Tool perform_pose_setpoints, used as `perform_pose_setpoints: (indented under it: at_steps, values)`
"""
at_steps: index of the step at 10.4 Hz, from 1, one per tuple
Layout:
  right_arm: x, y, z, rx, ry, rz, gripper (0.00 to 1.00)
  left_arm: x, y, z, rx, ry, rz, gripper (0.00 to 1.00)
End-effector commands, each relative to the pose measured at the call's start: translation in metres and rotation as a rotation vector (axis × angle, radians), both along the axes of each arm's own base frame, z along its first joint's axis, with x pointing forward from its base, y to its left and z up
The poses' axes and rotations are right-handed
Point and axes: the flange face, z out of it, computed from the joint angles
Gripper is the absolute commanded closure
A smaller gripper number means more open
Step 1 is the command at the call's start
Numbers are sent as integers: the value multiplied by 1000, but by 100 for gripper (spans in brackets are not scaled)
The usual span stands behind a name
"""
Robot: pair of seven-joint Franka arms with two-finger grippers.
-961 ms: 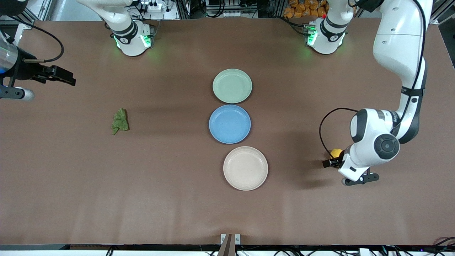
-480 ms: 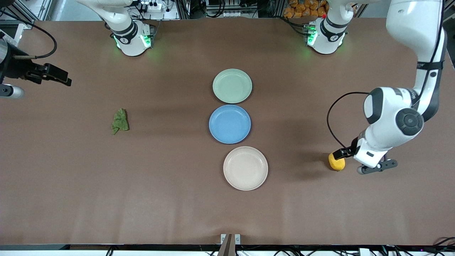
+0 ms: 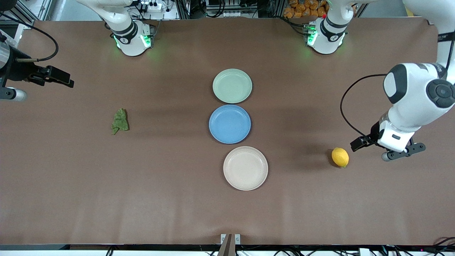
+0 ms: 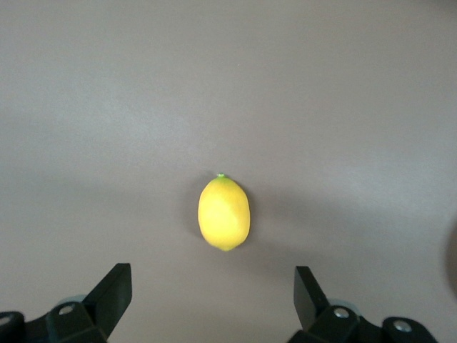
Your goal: Pick lemon and lettuce from plates
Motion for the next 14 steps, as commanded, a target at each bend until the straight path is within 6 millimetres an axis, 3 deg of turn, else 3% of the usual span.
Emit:
perform_pose_setpoints:
  at_steps: [1,4,6,9,14]
  values:
    - [2,-1,3,15,4,4,0,-27,-17,16,-20,-22,-21,0]
    - [2,-2,3,4,4,5,0,-51,-20,34,-13,-34,-54,0]
    - [2,-2,2,3,7,4,0,-49,-32,54,-15,-69,-78,0]
    - [2,-2,0,-2,10,5,0,-39,-46,98,13,-140,-219,0]
    - [2,0,0,-2,11,8,0,-62,-43,144,11,-7,-231,0]
